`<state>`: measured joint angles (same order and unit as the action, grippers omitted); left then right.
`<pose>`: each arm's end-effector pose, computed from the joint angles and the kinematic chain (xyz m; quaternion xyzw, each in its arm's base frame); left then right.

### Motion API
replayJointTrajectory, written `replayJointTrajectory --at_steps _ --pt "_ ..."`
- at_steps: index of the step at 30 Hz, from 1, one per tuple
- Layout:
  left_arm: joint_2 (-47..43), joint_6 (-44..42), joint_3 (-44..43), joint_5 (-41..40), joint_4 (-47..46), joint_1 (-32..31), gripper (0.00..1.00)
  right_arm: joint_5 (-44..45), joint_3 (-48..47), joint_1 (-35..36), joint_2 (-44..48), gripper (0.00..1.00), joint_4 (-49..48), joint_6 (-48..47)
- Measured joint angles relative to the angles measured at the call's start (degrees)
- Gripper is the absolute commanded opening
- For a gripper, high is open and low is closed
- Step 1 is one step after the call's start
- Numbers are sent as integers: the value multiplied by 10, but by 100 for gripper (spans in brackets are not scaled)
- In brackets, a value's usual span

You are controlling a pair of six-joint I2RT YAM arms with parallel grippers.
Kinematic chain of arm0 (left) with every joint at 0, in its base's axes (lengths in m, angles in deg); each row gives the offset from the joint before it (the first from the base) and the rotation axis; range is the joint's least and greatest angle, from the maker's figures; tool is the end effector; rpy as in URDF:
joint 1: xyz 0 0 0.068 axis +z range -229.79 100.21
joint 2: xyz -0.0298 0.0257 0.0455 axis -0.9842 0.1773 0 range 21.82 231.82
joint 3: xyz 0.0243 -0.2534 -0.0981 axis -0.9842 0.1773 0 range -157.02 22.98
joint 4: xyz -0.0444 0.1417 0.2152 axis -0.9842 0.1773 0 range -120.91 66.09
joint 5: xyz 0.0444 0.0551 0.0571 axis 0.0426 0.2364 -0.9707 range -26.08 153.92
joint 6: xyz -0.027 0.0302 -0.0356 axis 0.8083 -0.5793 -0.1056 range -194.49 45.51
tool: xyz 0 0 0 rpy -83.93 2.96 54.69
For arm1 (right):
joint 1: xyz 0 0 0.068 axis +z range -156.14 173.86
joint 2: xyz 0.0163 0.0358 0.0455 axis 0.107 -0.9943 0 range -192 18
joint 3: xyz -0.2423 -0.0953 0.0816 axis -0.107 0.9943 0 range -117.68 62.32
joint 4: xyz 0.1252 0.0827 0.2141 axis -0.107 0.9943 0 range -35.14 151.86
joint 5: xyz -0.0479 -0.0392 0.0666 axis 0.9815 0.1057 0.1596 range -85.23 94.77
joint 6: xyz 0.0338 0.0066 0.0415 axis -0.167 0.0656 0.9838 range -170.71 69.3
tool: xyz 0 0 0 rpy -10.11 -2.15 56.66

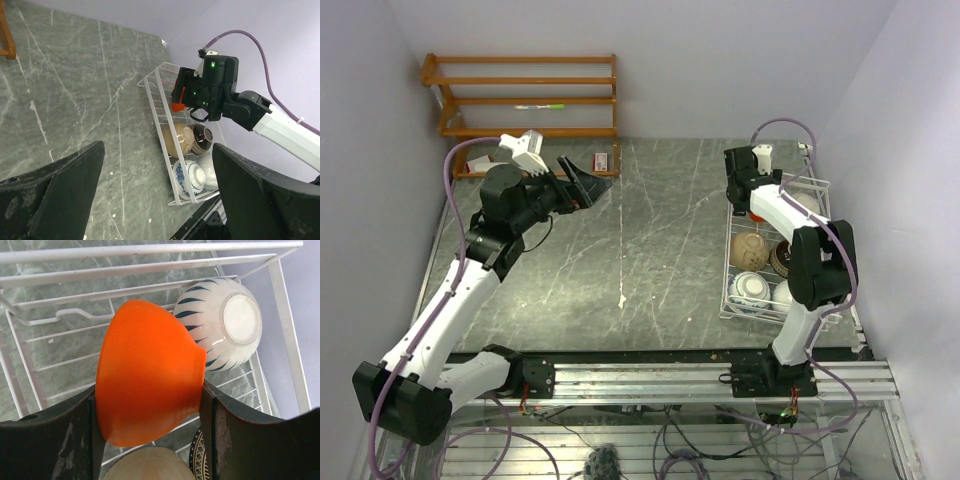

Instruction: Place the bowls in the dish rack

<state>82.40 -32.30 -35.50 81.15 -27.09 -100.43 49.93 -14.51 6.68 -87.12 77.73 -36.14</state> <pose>0.2253 -0.0962 0.3833 -0.0387 0.7400 -0.4401 0.5071 0.3910 0.0631 0.2280 0.1410 0.8688 -0.2792 0.3840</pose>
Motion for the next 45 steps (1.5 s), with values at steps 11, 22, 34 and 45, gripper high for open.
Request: replayJointTrajectory --at_steps 11,22,34,45 --pt "-17 -19 -12 -16 34 0 99 25 -20 0 -26 28 -1 -9" --pt "-41 -38 -17 -37 68 0 99 38 -28 -1 -43 72 -17 -18" --pt "-46 -43 -19 -46 79 0 99 0 -21 -13 -44 98 -13 -15" --pt "-55 -47 -22 -55 87 0 99 -49 -21 -15 -16 100 -4 -16"
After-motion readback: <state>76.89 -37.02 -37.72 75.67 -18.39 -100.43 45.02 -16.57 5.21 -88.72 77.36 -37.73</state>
